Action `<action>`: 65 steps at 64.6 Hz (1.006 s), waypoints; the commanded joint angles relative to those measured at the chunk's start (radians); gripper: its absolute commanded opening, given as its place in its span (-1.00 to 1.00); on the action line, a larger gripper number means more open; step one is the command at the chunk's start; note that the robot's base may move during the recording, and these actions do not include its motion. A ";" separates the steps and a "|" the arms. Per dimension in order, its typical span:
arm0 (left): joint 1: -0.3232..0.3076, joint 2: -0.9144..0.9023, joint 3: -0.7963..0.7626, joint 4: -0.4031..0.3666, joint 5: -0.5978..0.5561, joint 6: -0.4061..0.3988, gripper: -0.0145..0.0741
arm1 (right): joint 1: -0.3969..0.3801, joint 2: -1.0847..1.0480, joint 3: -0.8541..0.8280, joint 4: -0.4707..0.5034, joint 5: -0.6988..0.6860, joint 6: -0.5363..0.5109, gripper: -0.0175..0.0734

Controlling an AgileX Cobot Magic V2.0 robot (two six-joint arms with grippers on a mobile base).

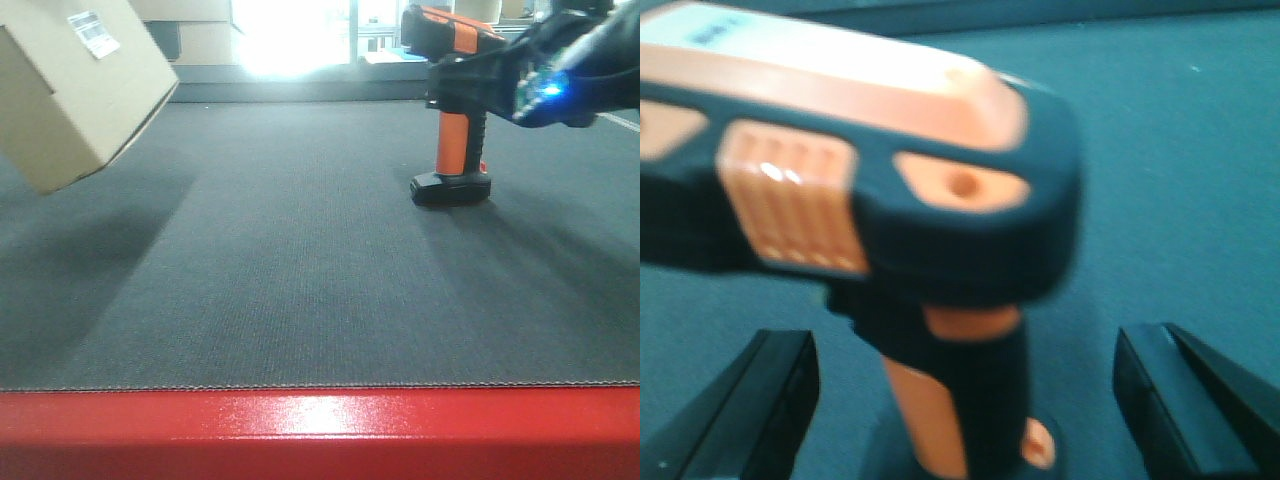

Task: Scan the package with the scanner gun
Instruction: 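Open the right gripper and withdraw it from the scanner gun, then lower the box onto the table and open the left gripper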

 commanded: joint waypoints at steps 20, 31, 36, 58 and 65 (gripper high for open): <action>0.003 0.000 -0.007 0.271 -0.007 -0.008 -0.92 | -0.013 -0.238 0.125 -0.006 0.098 -0.012 0.45; 0.003 0.037 -0.007 0.319 -0.007 -0.011 -0.92 | -0.013 -0.380 0.163 -0.006 0.172 -0.012 0.28; 0.003 0.070 -0.007 0.327 -0.007 -0.011 -0.92 | -0.013 -0.439 0.174 -0.006 0.201 -0.012 -0.02; 0.005 0.171 -0.007 0.361 -0.021 -0.013 -0.92 | -0.013 -0.660 0.174 -0.093 0.385 -0.012 -0.96; 0.005 0.176 -0.007 0.369 -0.023 -0.013 -0.90 | -0.013 -0.704 0.174 -0.109 0.409 -0.012 -0.96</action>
